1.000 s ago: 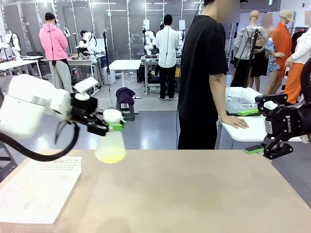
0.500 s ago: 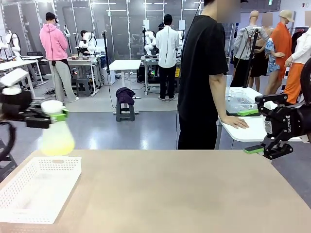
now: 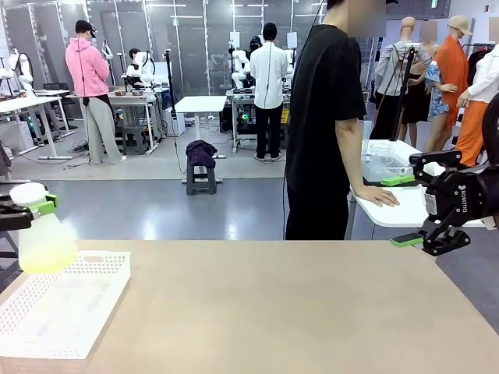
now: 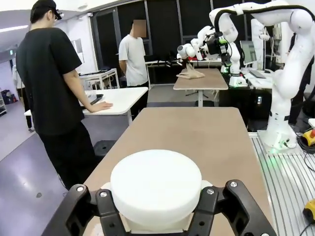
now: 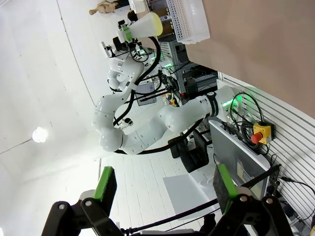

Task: Prepare the solutions needed for the experiment.
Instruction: When the human places the Big flask in the center of the table, pick up the Big flask and place it in the left Organizing basket.

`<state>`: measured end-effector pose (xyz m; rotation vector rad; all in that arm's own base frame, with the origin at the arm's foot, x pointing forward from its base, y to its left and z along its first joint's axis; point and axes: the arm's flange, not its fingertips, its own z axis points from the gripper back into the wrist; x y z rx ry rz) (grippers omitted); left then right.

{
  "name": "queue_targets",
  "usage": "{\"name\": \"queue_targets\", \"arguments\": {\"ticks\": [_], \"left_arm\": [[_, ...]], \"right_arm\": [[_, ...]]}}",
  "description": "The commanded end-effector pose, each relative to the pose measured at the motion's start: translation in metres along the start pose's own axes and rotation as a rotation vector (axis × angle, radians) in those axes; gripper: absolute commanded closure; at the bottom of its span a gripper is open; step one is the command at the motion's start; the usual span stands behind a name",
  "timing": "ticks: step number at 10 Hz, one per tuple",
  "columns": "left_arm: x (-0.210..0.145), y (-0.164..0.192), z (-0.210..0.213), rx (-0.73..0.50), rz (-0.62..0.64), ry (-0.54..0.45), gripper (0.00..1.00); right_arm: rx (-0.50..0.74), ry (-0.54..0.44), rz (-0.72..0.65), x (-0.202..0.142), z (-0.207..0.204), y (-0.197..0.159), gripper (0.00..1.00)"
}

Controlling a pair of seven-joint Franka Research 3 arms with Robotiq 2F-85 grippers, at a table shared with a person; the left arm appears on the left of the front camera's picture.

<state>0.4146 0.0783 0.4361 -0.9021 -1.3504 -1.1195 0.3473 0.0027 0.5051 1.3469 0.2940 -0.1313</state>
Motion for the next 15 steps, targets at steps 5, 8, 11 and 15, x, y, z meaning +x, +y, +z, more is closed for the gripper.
{"name": "queue_targets", "arguments": {"ticks": [5, 8, 11, 15], "left_arm": [[-0.086, 0.004, -0.001, 0.03, 0.088, -0.093, 0.95], [-0.128, -0.001, -0.007, 0.037, 0.126, -0.095, 0.95], [-0.151, -0.005, -0.018, 0.017, 0.115, -0.033, 0.95], [-0.168, -0.002, -0.023, 0.032, 0.125, -0.004, 0.95]], "right_arm": [[0.017, 0.001, 0.004, 0.0, 0.0, 0.002, 0.0], [0.017, 0.001, 0.004, 0.0, 0.0, 0.002, 0.0], [0.017, 0.001, 0.004, 0.0, 0.0, 0.002, 0.0], [0.017, 0.001, 0.004, 0.0, 0.0, 0.002, 0.0]]}}
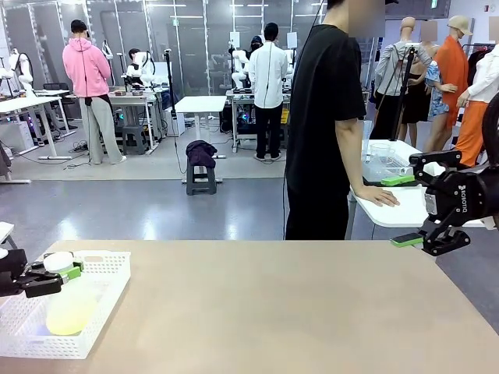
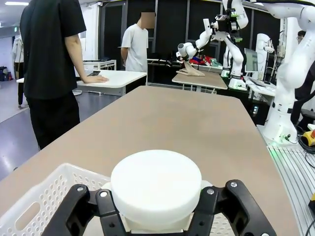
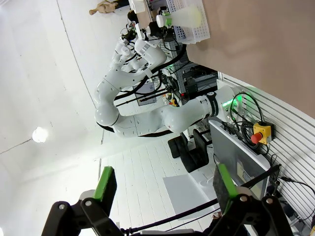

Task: Prepare the solutions needed for the experiment.
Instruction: When the human places the Big flask in the center of the table, pick up the Big flask and place it in the left Organizing basket.

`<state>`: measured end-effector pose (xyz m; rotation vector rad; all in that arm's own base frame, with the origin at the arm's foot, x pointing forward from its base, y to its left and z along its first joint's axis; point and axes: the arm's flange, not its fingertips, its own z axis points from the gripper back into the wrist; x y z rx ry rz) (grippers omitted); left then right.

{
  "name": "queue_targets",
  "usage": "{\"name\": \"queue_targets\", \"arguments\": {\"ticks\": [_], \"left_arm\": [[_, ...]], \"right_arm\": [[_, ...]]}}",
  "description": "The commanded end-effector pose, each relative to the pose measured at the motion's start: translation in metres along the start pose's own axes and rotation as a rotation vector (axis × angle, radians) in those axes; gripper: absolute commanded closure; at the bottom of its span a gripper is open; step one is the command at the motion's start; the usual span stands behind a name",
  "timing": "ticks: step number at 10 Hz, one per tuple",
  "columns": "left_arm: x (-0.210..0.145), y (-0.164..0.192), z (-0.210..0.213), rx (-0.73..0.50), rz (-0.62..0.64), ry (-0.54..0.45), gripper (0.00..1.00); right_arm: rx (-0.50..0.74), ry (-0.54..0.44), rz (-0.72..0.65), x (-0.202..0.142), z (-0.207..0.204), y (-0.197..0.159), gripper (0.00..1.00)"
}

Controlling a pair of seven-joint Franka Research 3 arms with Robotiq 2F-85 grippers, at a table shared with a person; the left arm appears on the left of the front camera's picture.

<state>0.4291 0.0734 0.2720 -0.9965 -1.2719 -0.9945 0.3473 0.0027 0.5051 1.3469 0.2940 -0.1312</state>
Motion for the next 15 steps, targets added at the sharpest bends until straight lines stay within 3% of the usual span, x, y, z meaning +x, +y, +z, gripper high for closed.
{"name": "queue_targets", "arguments": {"ticks": [1, 8, 11, 12, 15], "left_arm": [[-0.004, 0.005, -0.006, 0.024, -0.025, 0.0, 0.66], [0.0, -0.014, 0.008, 0.024, -0.031, 0.034, 0.0], [0.004, -0.014, 0.014, 0.056, 0.004, 0.062, 0.0], [-0.003, -0.008, 0.012, 0.031, -0.006, 0.014, 0.0], [-0.003, -0.008, 0.012, 0.031, -0.006, 0.014, 0.0]], "right_arm": [[0.017, 0.001, 0.004, 0.0, 0.0, 0.002, 0.0], [0.017, 0.001, 0.004, 0.0, 0.0, 0.002, 0.0], [0.017, 0.001, 0.004, 0.0, 0.0, 0.002, 0.0], [0.017, 0.001, 0.004, 0.0, 0.0, 0.002, 0.0], [0.017, 0.001, 0.004, 0.0, 0.0, 0.002, 0.0]]}}
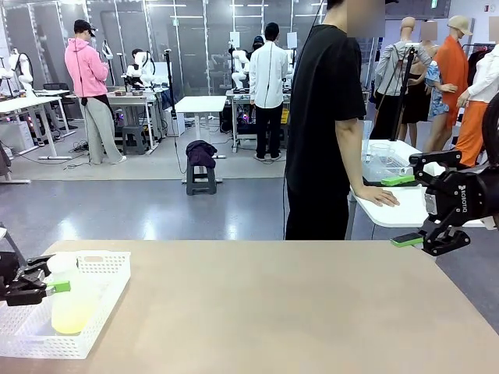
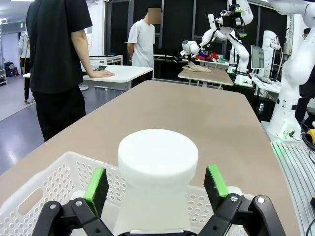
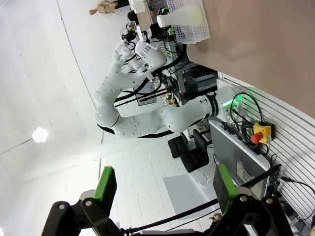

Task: Prepare the solutions needed for the experiment.
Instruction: When the human places the Big flask in the center of the table, pick up the Big flask and place it in the left Organizing basket.

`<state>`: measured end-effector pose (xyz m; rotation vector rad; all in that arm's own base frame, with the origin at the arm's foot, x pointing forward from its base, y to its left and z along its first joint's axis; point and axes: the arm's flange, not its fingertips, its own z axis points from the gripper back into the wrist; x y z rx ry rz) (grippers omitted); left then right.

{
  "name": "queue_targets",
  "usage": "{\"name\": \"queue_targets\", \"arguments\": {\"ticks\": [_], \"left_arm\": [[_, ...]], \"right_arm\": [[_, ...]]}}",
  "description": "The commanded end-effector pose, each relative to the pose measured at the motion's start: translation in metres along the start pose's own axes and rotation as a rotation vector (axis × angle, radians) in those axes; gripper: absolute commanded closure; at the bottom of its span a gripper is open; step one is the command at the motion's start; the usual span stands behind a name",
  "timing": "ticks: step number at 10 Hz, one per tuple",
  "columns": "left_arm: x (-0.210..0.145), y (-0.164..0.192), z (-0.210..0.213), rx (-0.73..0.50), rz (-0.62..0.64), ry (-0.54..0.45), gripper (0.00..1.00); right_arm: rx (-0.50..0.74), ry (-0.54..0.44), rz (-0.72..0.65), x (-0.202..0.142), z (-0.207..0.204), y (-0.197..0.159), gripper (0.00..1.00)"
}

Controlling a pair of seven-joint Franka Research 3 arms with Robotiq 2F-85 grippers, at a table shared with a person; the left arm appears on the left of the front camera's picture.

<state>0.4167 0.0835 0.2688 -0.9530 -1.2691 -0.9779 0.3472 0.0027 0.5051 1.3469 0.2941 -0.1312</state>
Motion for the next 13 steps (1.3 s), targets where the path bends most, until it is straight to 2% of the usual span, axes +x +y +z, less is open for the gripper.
{"name": "queue_targets", "arguments": {"ticks": [1, 7, 8, 11, 13], "left_arm": [[0.001, 0.001, -0.001, -0.007, -0.004, -0.009, 0.0], [0.0, 0.0, 0.0, 0.0, 0.0, 0.0, 0.0], [0.001, -0.003, 0.005, 0.031, -0.026, 0.046, 0.0], [0.013, -0.018, 0.033, 0.048, -0.071, 0.071, 0.0], [0.035, -0.03, 0.051, 0.07, -0.102, 0.047, 0.0]], "right_arm": [[0.017, 0.0, 0.004, 0.0, 0.0, 0.002, 0.0], [0.017, 0.0, 0.004, 0.0, 0.0, 0.002, 0.0], [0.017, 0.0, 0.004, 0.0, 0.0, 0.002, 0.0], [0.017, 0.0, 0.004, 0.0, 0.0, 0.002, 0.0], [0.017, 0.0, 0.004, 0.0, 0.0, 0.002, 0.0]]}}
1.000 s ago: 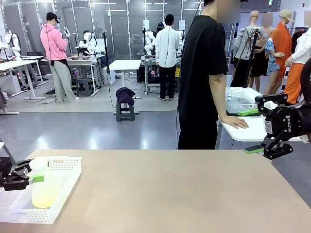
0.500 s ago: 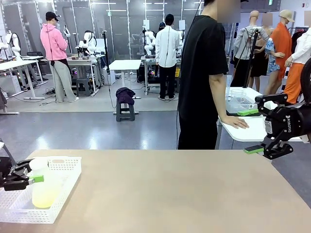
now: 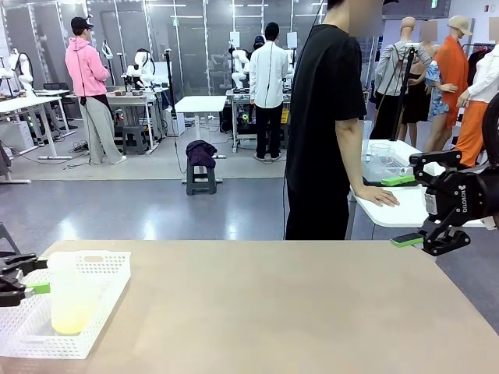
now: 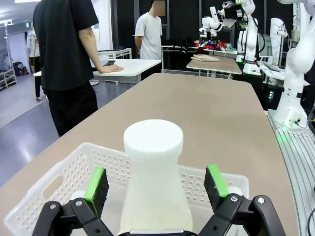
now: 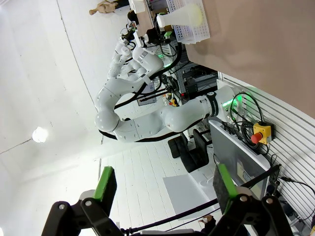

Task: Prepare the solutions needed for the experiment.
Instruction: When the human places the Big flask in the center of the table, pick up the Big flask and place it in the left Organizing basket.

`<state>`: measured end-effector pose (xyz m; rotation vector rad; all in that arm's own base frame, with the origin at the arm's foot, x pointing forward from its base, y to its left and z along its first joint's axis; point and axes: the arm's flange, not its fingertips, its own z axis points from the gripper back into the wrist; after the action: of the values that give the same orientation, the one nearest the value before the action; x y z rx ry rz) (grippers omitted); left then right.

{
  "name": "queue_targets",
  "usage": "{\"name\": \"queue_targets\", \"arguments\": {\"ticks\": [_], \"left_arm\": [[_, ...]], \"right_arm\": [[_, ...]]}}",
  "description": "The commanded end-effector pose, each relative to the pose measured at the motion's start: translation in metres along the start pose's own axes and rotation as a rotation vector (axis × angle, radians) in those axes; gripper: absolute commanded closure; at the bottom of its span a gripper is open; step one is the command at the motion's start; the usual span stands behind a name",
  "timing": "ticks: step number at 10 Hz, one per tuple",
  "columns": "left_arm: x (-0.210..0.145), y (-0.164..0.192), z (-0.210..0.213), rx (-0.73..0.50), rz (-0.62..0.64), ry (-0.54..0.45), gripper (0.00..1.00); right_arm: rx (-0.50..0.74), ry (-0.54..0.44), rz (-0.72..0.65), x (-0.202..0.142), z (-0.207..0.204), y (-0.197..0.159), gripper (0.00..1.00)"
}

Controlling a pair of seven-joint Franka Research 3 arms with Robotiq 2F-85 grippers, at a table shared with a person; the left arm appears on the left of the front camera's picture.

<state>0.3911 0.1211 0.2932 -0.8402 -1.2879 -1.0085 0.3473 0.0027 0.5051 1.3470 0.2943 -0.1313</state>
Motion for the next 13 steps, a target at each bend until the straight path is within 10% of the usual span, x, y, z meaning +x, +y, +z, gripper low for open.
{"name": "queue_targets", "arguments": {"ticks": [1, 7, 13], "left_arm": [[0.031, -0.022, 0.016, 0.016, -0.047, -0.006, 0.0], [0.135, -0.073, 0.014, -0.068, 0.082, -0.131, 0.0], [0.168, -0.09, -0.078, -0.381, 0.888, -0.258, 0.0]], "right_arm": [[0.017, 0.0, 0.004, 0.0, 0.0, 0.002, 0.0], [0.017, 0.0, 0.004, 0.0, 0.0, 0.002, 0.0], [0.017, 0.0, 0.004, 0.0, 0.0, 0.002, 0.0]]}}
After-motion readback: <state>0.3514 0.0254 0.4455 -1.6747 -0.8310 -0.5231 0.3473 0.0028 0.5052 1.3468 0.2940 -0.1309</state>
